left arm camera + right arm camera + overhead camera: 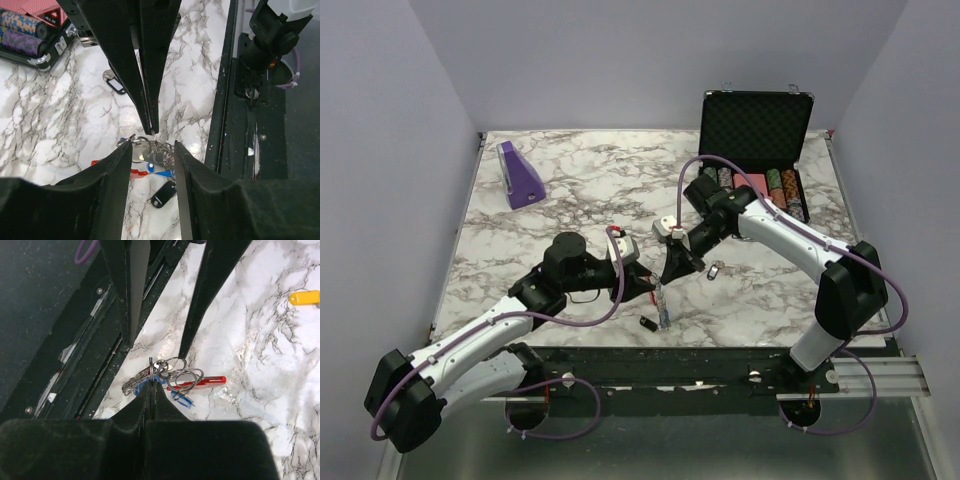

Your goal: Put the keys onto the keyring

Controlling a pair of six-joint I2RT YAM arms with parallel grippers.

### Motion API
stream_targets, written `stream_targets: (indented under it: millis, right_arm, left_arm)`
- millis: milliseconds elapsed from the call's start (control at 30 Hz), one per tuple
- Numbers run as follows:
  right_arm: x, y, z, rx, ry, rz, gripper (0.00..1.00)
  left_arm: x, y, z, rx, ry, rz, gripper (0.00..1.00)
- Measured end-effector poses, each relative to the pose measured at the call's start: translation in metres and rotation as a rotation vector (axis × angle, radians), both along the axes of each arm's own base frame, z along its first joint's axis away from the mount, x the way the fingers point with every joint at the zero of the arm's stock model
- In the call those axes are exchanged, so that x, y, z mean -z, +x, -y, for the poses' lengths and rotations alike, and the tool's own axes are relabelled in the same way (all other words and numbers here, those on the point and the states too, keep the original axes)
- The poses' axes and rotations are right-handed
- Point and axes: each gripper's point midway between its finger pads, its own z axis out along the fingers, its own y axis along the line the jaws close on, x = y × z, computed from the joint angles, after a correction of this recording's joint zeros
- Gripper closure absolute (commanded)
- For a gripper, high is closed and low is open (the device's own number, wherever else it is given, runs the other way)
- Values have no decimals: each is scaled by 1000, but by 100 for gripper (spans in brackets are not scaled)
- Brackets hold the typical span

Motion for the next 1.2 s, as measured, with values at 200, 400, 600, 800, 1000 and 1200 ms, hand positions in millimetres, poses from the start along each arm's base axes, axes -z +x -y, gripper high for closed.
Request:
stream_targets:
  millis: [200, 400, 600, 800, 1000, 1200]
  right_arm:
    - [0, 1, -1, 13, -15, -22, 99]
    - [0, 1, -1, 22, -23, -36, 99]
    - [0, 1, -1, 31, -29, -47, 99]
    - [0, 1, -1, 38, -35, -58, 99]
    - [1, 1, 0, 44, -44, -63, 99]
    - [2, 1, 0, 54, -57, -70, 99]
  left_arm:
    - [7, 0, -1, -10, 22, -27, 59]
    - [9, 0, 1, -16, 25, -39, 66]
    - [22, -2, 6, -8, 52, -81, 70]
    - [25, -2, 9, -8, 55, -101, 85]
    - [27, 0, 8, -26, 61, -115, 90]
    - [30, 4, 9, -53, 79, -147, 92]
